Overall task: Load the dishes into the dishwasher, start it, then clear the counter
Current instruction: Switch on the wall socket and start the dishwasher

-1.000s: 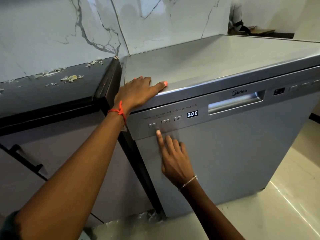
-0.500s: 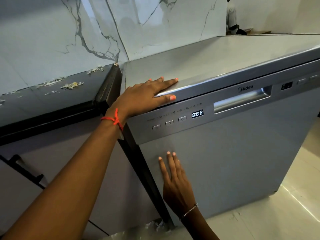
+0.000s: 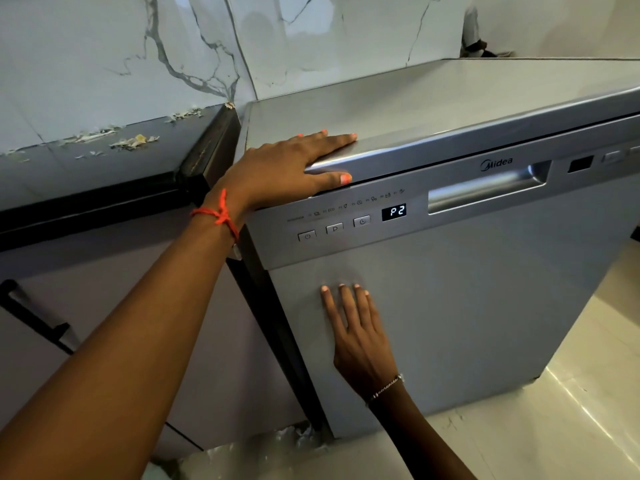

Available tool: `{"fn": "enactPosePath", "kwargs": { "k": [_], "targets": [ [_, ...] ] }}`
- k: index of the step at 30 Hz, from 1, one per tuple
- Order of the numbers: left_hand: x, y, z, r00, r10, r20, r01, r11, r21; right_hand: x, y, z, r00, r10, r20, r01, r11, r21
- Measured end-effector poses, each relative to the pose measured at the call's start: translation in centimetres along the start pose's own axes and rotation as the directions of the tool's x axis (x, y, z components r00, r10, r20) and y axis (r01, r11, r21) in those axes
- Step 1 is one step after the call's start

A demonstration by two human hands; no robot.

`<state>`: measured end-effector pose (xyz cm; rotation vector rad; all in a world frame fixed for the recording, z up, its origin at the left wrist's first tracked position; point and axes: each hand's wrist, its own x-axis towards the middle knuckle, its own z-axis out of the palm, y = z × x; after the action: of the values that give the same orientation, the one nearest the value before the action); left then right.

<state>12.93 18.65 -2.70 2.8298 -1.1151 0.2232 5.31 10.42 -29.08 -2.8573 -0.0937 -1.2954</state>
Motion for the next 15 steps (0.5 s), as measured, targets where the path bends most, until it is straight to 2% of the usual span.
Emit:
{"fn": "enactPosePath", "kwargs": {
  "k": [11, 15],
  "targets": [
    [0.2, -0.2, -0.1, 1.0, -0.009, 0.025, 0.01, 1.0, -0.022, 0.6, 0.5, -0.7, 0.999, -0.039, 0.007, 0.039, 0.999, -0.021],
    [0.3, -0.4, -0.1, 0.999, 0.008, 0.047, -0.005, 0.999, -0.051, 2.9, 1.3, -3.0, 0.993, -0.118, -0.02, 0.117, 0.993, -0.03]
  ]
}}
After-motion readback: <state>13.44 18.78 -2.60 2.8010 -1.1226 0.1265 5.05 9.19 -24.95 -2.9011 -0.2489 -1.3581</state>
